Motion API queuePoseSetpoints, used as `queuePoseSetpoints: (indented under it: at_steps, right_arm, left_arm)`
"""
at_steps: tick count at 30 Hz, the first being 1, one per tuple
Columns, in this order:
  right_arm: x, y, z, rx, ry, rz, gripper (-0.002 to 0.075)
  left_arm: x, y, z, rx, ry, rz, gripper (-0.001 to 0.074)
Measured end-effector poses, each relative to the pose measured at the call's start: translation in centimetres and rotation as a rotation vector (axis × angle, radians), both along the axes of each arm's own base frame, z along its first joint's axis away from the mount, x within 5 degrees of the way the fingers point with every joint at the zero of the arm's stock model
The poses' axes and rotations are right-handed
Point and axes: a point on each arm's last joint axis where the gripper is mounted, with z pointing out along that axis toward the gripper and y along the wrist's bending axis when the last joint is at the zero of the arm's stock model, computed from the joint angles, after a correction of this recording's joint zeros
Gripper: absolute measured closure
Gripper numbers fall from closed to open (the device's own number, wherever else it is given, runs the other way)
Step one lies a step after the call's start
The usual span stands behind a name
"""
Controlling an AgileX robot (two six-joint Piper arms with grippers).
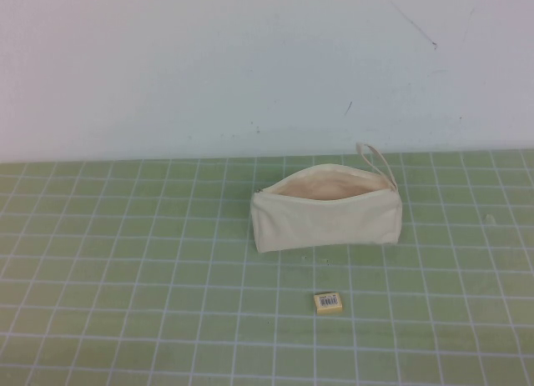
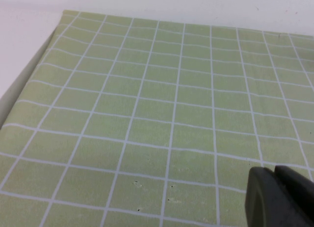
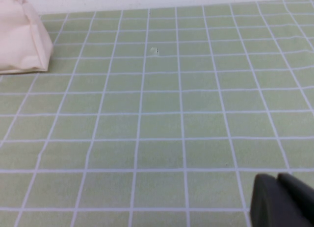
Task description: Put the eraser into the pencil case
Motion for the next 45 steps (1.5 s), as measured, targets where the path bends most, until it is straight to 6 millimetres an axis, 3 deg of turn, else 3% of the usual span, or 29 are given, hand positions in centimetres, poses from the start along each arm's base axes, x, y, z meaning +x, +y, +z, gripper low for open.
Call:
queuePoseSetpoints:
  at_steps: [5,10,13,19,29,33,37,40,45]
  right_arm:
    - [0.0,0.4,0.0,0.141,0.001,-0.002,0.0727]
    - [0.0,1.9,0.2,0.726,0.019,-0.044,0.0727]
    - [0.3,1.9,1.0,0.853,-0.067,-0.053,0.0727]
    - [0.6,1.2,2.6,0.910,-0.258,-0.068,0.0727]
    - [0.5,1.4,2.3,0.930,-0.218,-0.060,0.0727]
    - [0.3,1.7,3.2,0.785,-0.212,0.002,0.0727]
    - [-1.0,2.6,7.7,0.396,-0.210,0.204,0.0727]
    - [-1.2,3.1,10.1,0.146,-0.095,0.320,0.0727]
    - [0.9,3.1,13.8,-0.216,0.177,0.493,0.0727]
  left_arm:
    - [0.0,0.0,0.0,0.000,0.000,0.000,0.0736]
    - [0.0,0.0,0.0,0.000,0.000,0.000,0.0736]
    - [0.0,0.0,0.0,0.000,0.000,0.000,0.0736]
    - [0.0,0.0,0.0,0.000,0.000,0.000,0.0736]
    - [0.0,0.0,0.0,0.000,0.000,0.000,0.0736]
    - [0.0,0.0,0.0,0.000,0.000,0.000,0.0736]
    - [0.0,0.0,0.0,0.000,0.000,0.000,0.0736]
    - [0.0,0.0,0.0,0.000,0.000,0.000,0.0736]
    - [0.0,0.0,0.0,0.000,0.000,0.000,0.0736]
